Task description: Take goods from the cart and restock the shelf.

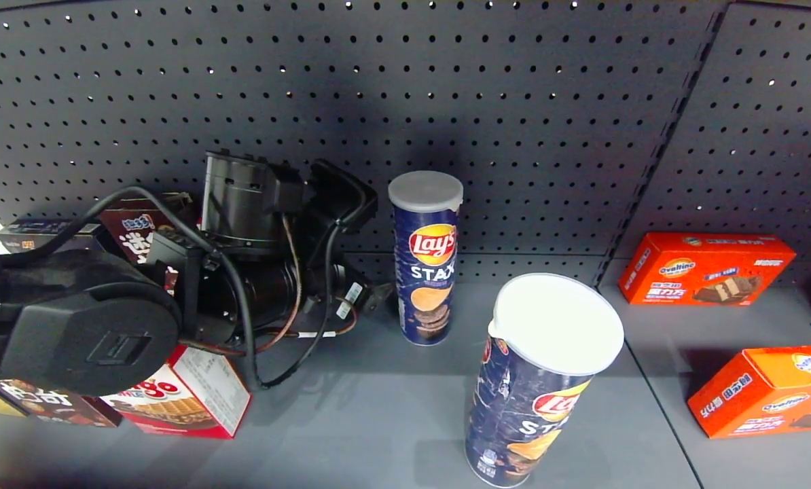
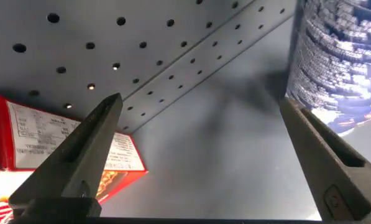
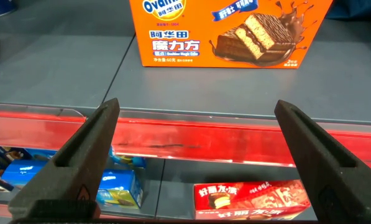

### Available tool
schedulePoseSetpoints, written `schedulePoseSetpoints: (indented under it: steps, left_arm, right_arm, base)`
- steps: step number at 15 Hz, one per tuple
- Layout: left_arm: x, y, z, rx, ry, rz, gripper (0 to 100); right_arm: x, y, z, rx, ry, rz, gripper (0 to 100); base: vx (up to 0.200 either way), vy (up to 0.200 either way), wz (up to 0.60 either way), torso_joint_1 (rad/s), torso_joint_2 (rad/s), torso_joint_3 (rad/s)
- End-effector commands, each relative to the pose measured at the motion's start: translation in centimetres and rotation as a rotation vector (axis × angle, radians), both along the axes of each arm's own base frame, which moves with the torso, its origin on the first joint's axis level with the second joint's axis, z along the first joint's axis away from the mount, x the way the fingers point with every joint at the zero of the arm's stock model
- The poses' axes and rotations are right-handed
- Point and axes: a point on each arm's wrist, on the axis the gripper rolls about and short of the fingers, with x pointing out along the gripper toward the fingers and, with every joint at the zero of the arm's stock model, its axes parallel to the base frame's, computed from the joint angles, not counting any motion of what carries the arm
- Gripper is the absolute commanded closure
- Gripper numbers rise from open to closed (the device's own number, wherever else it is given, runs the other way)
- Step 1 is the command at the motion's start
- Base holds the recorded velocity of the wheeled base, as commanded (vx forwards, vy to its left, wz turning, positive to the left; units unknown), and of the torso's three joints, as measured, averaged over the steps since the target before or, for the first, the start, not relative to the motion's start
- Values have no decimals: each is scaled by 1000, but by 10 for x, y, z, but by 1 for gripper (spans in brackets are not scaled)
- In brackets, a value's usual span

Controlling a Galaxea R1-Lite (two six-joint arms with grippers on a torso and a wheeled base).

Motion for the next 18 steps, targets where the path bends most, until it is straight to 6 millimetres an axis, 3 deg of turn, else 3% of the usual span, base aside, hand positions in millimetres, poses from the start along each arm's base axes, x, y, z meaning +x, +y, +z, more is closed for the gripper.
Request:
schedulePoseSetpoints:
  steps: [1,12,18]
  left_arm:
    - [6,-10,-5,2,10,-8,0]
    - [15,-39,-12,-16,20,-47,0]
    - [14,-36,-11,-24,21,-26,0]
  right_arm:
    - [0,0,0,0,1,2,0]
    - [0,0,0,0,1,2,0]
    - [0,0,0,0,1,0,0]
  base:
    - [0,0,0,0,0,0]
    - [0,0,0,0,0,0]
    - [0,0,0,0,0,0]
